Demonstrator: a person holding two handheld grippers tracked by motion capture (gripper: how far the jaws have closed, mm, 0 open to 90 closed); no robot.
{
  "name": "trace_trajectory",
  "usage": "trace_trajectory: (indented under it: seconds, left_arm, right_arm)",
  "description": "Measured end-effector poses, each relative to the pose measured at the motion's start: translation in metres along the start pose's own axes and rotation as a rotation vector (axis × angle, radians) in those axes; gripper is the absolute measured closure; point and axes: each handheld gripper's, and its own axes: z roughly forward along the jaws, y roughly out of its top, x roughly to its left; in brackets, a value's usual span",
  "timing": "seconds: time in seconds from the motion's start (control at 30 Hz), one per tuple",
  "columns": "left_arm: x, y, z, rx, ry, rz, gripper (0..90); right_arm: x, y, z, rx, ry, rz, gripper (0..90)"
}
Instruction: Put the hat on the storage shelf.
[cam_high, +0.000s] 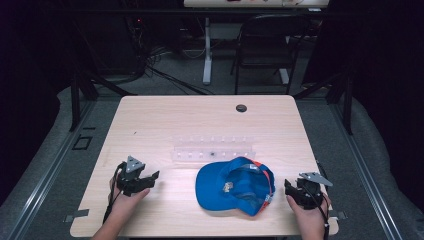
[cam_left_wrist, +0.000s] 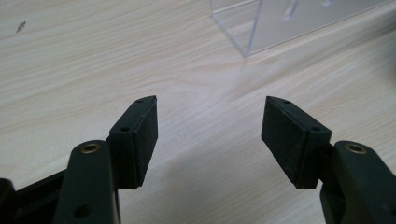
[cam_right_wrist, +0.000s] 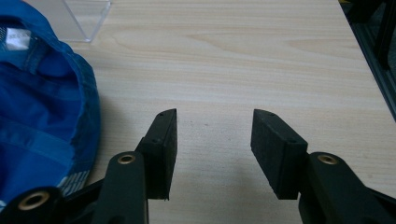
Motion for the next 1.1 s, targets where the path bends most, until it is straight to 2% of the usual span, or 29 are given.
trace_trajectory:
  seconds: [0.13,0.2,0.3,0.37,0.47,0.6,0.67,0.7,0.8,1.1]
  left_arm:
    - [-0.003,0.0,-0.001,0.004,-0.007,0.011,36.9]
    - [-0.005,-0.001,-0.002,0.008,-0.008,0.014,37.6]
    - [-0.005,-0.001,-0.003,0.005,-0.017,-0.006,38.3]
    - [-0.005,-0.001,-0.003,0.004,-0.025,-0.01,38.8]
    - [-0.004,-0.002,-0.003,0.012,-0.031,-0.019,39.4]
    - [-0.004,-0.003,-0.003,0.0,-0.034,-0.019,42.1]
    - [-0.004,-0.002,-0.004,-0.005,-0.04,-0.027,43.0]
    - [-0.004,-0.002,-0.004,0.001,-0.042,-0.029,43.5]
    - [-0.004,-0.002,-0.004,0.007,-0.043,-0.03,43.7]
    - [-0.001,-0.004,-0.004,0.01,-0.035,-0.035,43.6]
  right_arm:
    - [0.0,0.003,-0.003,0.012,0.013,0.002,51.0]
    - [0.0,0.005,-0.004,0.03,0.034,0.006,50.5]
    - [-0.001,0.008,-0.004,0.056,0.052,0.007,50.6]
    - [-0.002,0.011,-0.004,0.077,0.084,0.018,52.1]
    - [-0.002,0.017,-0.006,0.094,0.097,-0.002,53.9]
    - [-0.001,0.027,-0.008,0.14,0.149,-0.015,54.0]
    - [0.0,0.028,-0.008,0.141,0.153,-0.012,54.0]
    - [0.0,0.033,-0.009,0.161,0.169,-0.016,53.5]
    - [-0.001,0.038,-0.011,0.188,0.201,-0.005,53.5]
    - [-0.004,0.053,-0.015,0.236,0.248,0.011,52.4]
